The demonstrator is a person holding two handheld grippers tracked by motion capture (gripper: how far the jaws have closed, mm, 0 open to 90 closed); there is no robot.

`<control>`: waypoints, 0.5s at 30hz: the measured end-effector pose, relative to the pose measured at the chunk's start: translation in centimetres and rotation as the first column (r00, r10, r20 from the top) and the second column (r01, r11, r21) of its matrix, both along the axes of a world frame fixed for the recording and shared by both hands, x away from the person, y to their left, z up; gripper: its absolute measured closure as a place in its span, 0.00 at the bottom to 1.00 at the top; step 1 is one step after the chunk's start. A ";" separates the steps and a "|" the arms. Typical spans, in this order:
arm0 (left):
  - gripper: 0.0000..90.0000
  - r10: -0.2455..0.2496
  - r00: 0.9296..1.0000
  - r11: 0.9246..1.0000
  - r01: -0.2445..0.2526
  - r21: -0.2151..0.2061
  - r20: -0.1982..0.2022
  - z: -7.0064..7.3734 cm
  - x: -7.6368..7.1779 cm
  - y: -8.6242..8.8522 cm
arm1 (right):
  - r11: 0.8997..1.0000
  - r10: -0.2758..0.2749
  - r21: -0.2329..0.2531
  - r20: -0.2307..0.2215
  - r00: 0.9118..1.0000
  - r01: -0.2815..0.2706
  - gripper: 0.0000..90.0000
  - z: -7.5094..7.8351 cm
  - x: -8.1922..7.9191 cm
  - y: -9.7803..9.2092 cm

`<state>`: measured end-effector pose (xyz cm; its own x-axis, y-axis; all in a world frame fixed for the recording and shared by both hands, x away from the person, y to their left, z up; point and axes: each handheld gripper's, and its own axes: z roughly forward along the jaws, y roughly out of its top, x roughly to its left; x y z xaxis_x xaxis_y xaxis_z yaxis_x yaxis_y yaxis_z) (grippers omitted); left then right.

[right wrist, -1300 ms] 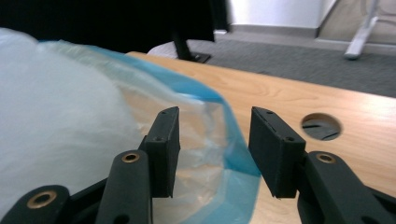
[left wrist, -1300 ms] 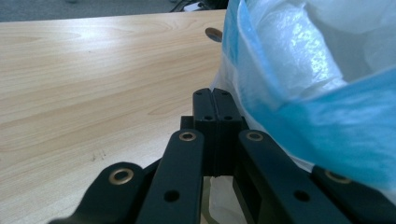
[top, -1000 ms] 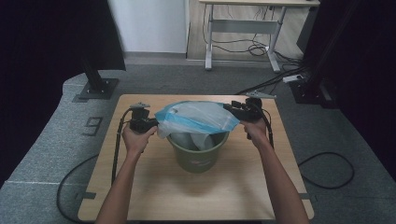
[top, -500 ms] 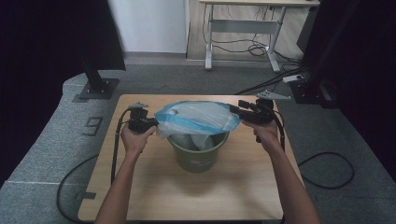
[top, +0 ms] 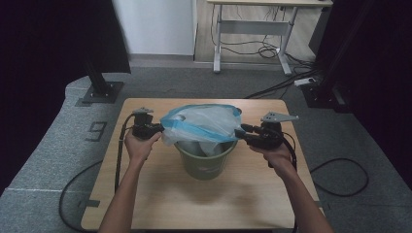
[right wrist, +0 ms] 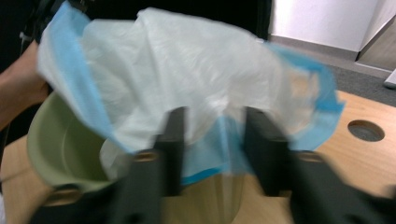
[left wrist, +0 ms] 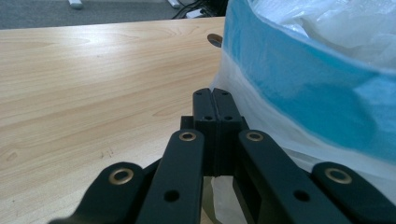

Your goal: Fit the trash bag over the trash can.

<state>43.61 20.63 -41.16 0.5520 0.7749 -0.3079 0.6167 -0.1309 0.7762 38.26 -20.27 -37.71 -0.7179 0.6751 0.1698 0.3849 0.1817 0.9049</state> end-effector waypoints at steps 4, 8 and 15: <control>1.00 -0.006 1.000 1.000 0.006 0.002 0.003 0.1 -0.2 0.1 | 1.000 0.023 -0.021 0.004 1.000 -0.023 0.98 -0.6 -1.1 0.0; 1.00 -0.010 1.000 1.000 0.010 0.004 0.002 0.0 -0.5 0.3 | 0.998 0.064 0.003 0.022 0.998 -0.065 0.99 -1.0 -2.8 -0.4; 1.00 -0.032 0.999 0.999 0.032 0.012 0.003 -0.3 -1.5 0.8 | 0.990 0.135 0.037 0.031 0.990 -0.137 0.99 -2.8 -5.9 -0.6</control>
